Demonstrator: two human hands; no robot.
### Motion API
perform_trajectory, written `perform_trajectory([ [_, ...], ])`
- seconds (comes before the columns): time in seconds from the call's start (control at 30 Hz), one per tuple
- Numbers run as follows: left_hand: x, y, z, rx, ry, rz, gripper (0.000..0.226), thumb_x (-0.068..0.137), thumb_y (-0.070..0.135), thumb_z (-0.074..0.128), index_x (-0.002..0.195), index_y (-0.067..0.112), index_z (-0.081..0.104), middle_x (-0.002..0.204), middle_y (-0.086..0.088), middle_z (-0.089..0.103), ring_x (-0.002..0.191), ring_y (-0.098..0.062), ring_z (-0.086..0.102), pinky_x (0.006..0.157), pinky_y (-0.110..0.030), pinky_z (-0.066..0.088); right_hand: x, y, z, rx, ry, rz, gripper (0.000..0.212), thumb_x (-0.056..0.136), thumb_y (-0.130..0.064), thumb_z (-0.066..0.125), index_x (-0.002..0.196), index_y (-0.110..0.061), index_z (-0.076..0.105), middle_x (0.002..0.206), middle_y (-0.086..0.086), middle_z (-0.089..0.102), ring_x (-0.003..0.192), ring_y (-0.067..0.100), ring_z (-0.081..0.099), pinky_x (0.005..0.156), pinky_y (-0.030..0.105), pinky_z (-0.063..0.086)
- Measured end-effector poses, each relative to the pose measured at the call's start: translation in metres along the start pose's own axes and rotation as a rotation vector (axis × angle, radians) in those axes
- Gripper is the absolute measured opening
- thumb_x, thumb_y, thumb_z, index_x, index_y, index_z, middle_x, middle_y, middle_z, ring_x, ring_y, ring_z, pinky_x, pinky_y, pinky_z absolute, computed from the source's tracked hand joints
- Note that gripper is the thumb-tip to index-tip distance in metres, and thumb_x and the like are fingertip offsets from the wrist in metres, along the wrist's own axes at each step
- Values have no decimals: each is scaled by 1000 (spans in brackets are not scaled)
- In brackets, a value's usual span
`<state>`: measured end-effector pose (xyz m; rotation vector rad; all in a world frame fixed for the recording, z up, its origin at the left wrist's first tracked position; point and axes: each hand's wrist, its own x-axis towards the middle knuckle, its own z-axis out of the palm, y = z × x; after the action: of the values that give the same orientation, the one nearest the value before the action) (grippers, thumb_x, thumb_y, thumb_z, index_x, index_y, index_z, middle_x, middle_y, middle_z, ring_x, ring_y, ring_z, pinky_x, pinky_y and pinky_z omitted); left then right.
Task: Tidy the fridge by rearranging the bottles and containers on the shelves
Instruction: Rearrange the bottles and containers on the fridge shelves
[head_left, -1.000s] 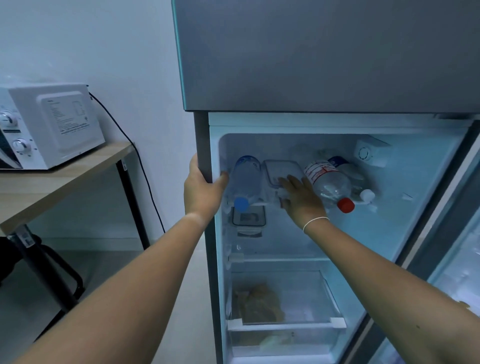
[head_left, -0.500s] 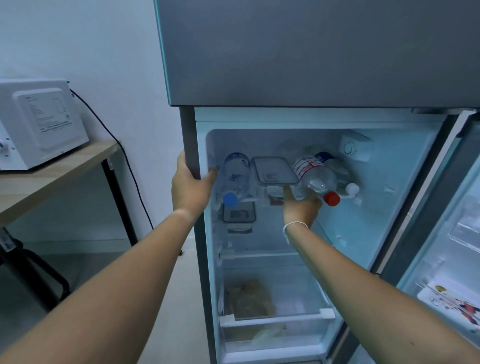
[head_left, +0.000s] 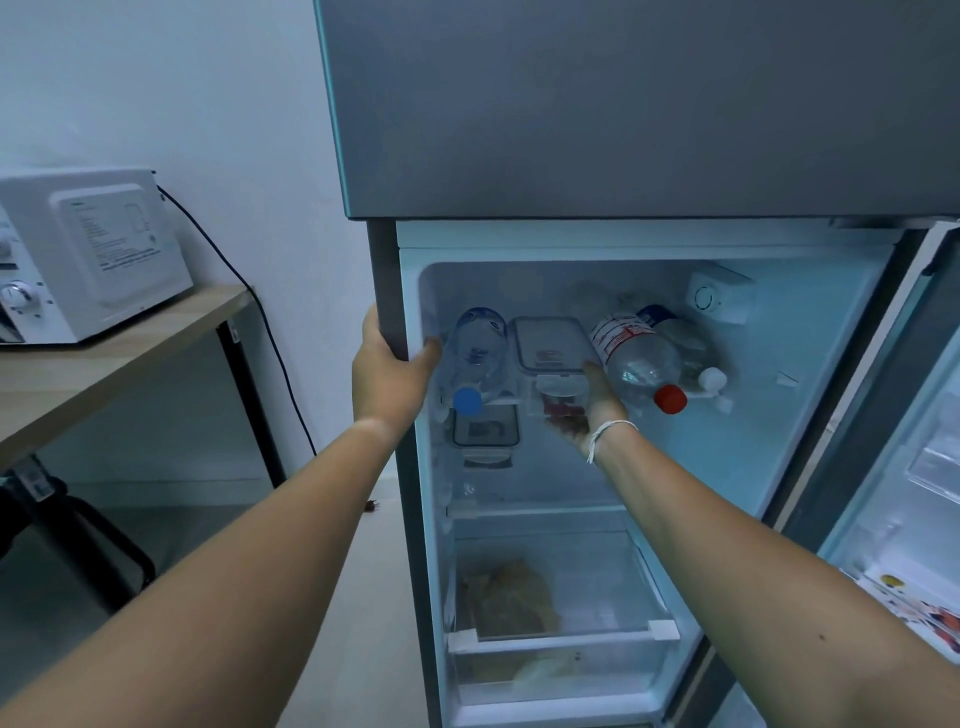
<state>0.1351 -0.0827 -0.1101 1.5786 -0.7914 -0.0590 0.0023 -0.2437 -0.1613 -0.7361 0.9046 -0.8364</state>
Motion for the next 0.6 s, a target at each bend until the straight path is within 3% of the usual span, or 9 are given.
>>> perform_trajectory([
  [0.07, 0, 1, -2, 28, -8, 4, 50, 88, 23, 64, 133, 20, 43, 85, 22, 57, 78, 0, 58, 72, -16, 44, -3, 2, -2, 40, 11, -16, 29, 86, -40, 59, 80, -13, 51, 70, 12, 53, 56, 23, 54, 55, 34, 53],
  [0.13, -3, 1, -4, 68, -25, 3, 51, 88, 25, 64, 133, 22, 42, 90, 17, 60, 82, -6, 59, 71, -15, 44, -8, 4, -7, 69, 11, -25, 28, 86, -38, 60, 77, -13, 50, 71, 12, 51, 58, 23, 54, 64, 37, 53],
  [0.2, -9, -5, -6, 110, -38, -37, 56, 86, 30, 66, 135, 20, 40, 104, 9, 63, 93, -13, 62, 80, -23, 50, -15, 6, -12, 83, 5, -27, 27, 86, -37, 61, 77, -13, 52, 72, 13, 53, 60, 23, 54, 70, 38, 54],
  [0.3, -28, -16, -6, 162, -62, -191, 77, 79, 45, 65, 141, 14, 33, 126, -3, 61, 111, -25, 60, 96, -42, 51, -27, 12, -20, 90, -17, -30, 24, 85, -35, 62, 84, -12, 56, 77, 13, 58, 65, 24, 58, 71, 38, 55],
  [0.37, -42, -21, -6, 200, -77, -337, 82, 81, 51, 61, 142, 7, 30, 134, -9, 55, 118, -29, 55, 98, -40, 48, -35, 17, -26, 96, -23, -36, 27, 83, -35, 63, 96, -11, 58, 84, 13, 60, 72, 24, 61, 76, 40, 57],
  [0.43, -59, -21, -5, 216, -94, -493, 76, 85, 54, 56, 137, 1, 37, 130, -13, 53, 114, -30, 55, 88, -35, 44, -44, 21, -33, 81, -26, -49, 32, 81, -36, 64, 101, -12, 57, 94, 13, 61, 78, 24, 63, 83, 40, 56],
  [0.5, -74, -24, -4, 166, -149, -609, 64, 88, 55, 50, 123, 0, 49, 117, -12, 54, 96, -28, 55, 85, -35, 42, -54, 25, -39, 62, -26, -57, 29, 81, -36, 63, 97, -13, 58, 102, 14, 62, 83, 24, 64, 85, 39, 55],
  [0.6, -90, -32, 3, 37, -257, -746, 69, 87, 58, 47, 133, 6, 46, 128, -13, 53, 105, -34, 56, 89, -36, 46, -69, 31, -50, 67, -26, -59, 25, 81, -36, 63, 92, -14, 58, 106, 15, 61, 91, 26, 64, 85, 40, 55],
])
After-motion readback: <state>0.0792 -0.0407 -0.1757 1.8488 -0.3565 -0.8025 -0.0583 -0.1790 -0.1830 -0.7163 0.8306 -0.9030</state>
